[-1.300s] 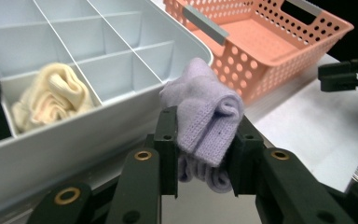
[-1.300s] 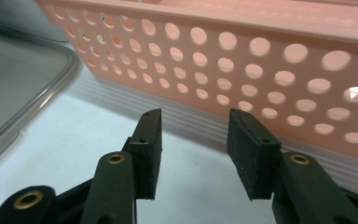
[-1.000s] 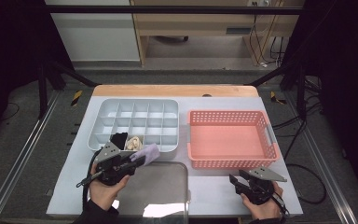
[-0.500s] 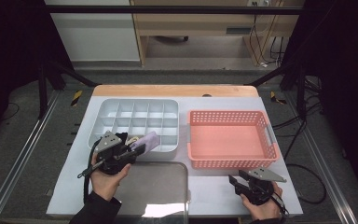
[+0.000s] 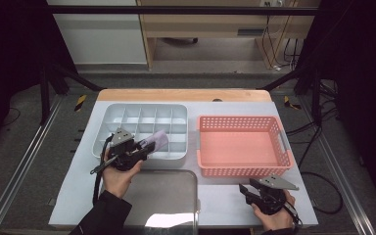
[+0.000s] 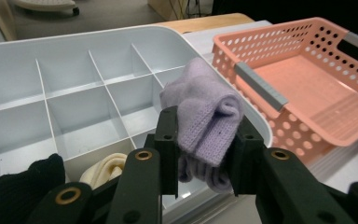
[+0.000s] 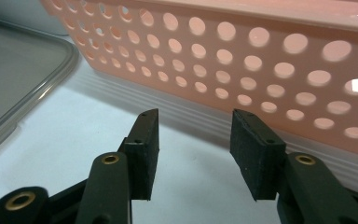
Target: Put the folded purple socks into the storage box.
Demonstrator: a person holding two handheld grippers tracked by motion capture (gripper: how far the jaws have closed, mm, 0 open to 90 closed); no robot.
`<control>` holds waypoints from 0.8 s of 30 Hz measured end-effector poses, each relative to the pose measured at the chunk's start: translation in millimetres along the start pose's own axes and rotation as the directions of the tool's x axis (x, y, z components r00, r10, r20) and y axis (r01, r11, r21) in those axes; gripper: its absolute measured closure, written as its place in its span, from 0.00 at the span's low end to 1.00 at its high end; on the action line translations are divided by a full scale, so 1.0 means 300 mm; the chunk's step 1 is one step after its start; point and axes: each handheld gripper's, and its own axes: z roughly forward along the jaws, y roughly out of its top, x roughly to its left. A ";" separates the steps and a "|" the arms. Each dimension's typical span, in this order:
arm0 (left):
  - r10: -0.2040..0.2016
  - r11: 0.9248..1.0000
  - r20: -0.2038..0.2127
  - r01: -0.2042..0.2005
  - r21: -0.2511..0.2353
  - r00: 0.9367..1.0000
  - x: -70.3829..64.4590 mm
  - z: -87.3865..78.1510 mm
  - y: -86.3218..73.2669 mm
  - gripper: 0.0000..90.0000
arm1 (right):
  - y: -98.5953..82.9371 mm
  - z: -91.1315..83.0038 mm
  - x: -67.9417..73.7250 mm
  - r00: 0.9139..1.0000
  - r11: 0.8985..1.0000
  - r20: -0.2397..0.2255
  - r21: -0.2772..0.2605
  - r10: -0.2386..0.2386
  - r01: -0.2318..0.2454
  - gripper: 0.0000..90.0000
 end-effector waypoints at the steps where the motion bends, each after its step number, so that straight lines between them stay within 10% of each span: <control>1: -0.002 1.000 -0.007 0.002 0.015 1.000 0.005 0.015 -0.004 0.76 | 0.000 0.000 0.000 1.000 1.000 -0.001 0.000 0.000 0.000 0.59; 24: 0.040 0.984 -0.100 -0.022 0.175 0.994 0.026 0.130 -0.042 0.77 | 0.005 0.020 -0.006 1.000 1.000 -0.014 0.022 -0.012 0.012 0.59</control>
